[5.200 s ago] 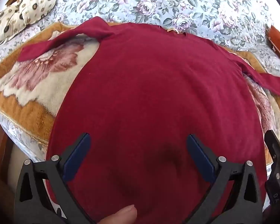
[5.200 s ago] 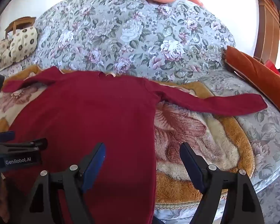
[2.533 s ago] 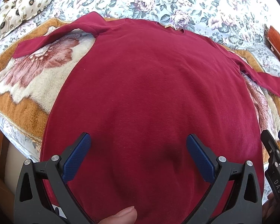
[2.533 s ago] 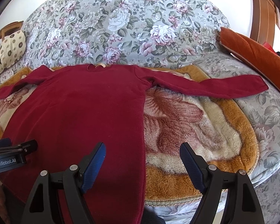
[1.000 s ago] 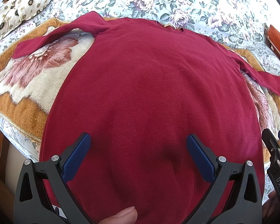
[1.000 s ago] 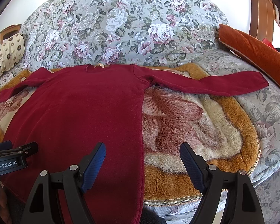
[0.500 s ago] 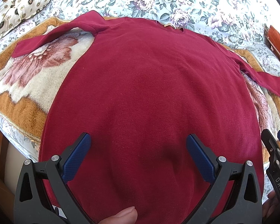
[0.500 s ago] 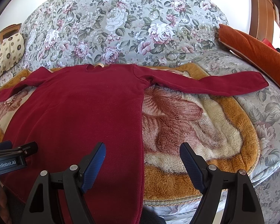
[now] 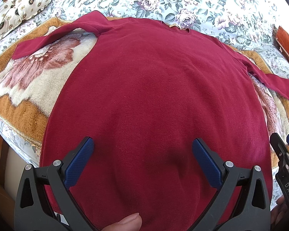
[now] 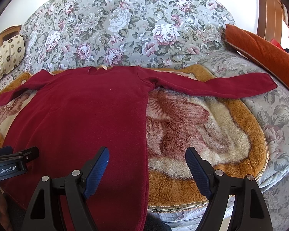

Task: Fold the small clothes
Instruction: 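Move the left gripper to a red sleeve cuff and grasp it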

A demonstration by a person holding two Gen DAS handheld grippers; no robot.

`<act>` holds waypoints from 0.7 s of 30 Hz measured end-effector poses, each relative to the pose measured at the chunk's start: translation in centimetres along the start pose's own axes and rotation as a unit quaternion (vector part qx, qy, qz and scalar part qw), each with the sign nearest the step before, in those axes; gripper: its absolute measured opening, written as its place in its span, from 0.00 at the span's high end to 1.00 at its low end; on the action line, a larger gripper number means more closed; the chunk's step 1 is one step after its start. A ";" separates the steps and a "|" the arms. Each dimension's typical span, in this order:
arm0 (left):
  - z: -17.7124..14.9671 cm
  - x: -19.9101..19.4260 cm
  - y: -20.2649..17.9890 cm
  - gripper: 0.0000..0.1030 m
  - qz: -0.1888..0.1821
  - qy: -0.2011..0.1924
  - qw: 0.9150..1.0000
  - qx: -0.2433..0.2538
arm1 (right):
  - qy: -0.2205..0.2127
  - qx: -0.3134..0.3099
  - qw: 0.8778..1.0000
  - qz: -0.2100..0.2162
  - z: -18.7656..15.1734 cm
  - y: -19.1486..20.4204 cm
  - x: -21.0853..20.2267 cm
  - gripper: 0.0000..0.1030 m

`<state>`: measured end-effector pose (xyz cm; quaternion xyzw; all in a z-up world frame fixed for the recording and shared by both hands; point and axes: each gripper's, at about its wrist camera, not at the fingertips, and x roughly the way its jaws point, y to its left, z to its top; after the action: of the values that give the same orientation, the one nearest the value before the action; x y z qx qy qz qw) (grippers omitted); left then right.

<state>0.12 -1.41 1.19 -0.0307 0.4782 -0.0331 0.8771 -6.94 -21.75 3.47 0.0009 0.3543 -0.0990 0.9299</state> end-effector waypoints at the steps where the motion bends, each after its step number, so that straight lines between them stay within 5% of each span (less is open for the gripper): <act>1: 0.0 0.1 0.0 0.01 0.000 0.001 1.000 0.000 | 0.000 0.000 1.000 -0.001 0.0 0.0 0.0 0.23; 9: 0.3 0.1 0.1 0.01 -0.002 0.001 1.000 0.001 | 0.001 -0.006 1.000 -0.014 0.0 -0.1 0.1 0.23; 17: 1.6 -1.8 3.4 0.01 -0.037 -0.016 0.998 -0.057 | -0.009 -0.047 0.998 -0.035 0.0 1.7 -0.2 0.23; 21: 2.8 -3.0 3.6 0.01 -0.017 -0.072 0.997 -0.011 | -0.041 -0.069 0.997 -0.013 1.4 2.7 -1.3 0.23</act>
<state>0.96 2.50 4.94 -0.0508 0.4137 -0.0410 0.9081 -6.44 -18.96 5.22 -0.0724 0.3214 -0.0861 0.9402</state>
